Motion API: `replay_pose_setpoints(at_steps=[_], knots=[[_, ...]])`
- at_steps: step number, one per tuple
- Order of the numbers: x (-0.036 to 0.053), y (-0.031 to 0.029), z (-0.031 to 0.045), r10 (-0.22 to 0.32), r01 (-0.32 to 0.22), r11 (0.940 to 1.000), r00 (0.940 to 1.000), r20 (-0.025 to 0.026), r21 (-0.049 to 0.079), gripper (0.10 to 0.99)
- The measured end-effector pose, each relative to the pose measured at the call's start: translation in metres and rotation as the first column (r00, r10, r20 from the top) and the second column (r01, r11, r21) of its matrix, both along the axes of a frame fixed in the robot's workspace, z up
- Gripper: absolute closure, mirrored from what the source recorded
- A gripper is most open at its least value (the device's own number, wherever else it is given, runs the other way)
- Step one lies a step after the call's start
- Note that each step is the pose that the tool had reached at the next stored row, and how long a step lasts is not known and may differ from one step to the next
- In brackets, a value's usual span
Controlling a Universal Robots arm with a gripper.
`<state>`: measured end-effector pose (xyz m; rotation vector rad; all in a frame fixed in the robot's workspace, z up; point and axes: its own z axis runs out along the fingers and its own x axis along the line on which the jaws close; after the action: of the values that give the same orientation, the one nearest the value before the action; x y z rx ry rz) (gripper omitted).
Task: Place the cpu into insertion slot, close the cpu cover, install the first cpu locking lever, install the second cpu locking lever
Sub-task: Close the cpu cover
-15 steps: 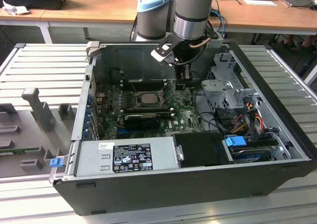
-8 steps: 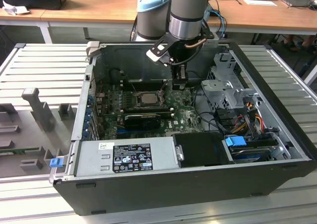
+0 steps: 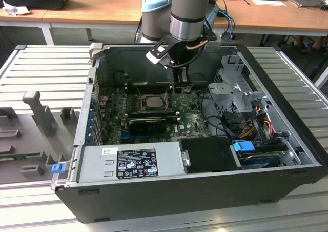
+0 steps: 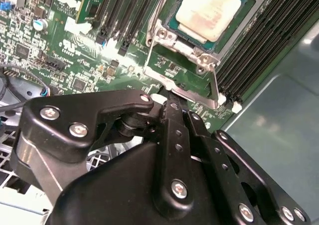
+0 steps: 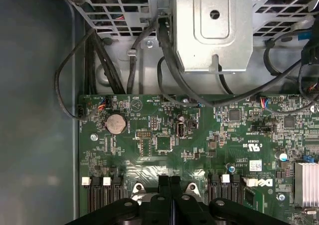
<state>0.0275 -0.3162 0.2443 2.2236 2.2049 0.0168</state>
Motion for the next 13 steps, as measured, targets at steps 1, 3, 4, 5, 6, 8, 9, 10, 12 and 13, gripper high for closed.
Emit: replay_pose_setpoints(at_steps=[1, 3, 4, 5, 6, 8, 9, 10, 12, 13], knots=[[-0.0014, 0.0000, 0.0000, 0.000, 0.000, 1.0000, 1.0000, 0.0000, 0.000, 0.980], [-0.0051, 0.0000, 0.0000, 0.000, 0.000, 1.0000, 1.0000, 0.0000, 0.000, 0.980], [-0.0100, 0.0000, -0.0002, 0.000, 0.000, 1.0000, 1.0000, 0.0001, 0.000, 0.980], [-0.0171, 0.0000, -0.0006, 0.000, 0.000, 1.0000, 1.0000, 0.0003, 0.000, 0.980], [-0.0209, 0.0000, -0.0009, 0.000, 0.000, 1.0000, 1.0000, 0.0008, 0.000, 0.980], [-0.0257, 0.0000, -0.0020, 0.001, -0.001, 1.0000, 1.0000, 0.0007, 0.000, 0.980], [-0.0290, 0.0000, -0.0034, 0.002, -0.002, 1.0000, 1.0000, 0.0010, 0.000, 0.980], [-0.0302, 0.0000, -0.0045, 0.003, -0.003, 1.0000, 1.0000, 0.0011, 0.000, 0.980], [-0.0319, 0.0000, -0.0065, 0.009, -0.009, 1.0000, 1.0000, 0.0012, 0.000, 0.980], [-0.0325, 0.0000, -0.0071, 0.012, -0.012, 0.9999, 0.9999, 0.0012, 0.000, 0.980]])
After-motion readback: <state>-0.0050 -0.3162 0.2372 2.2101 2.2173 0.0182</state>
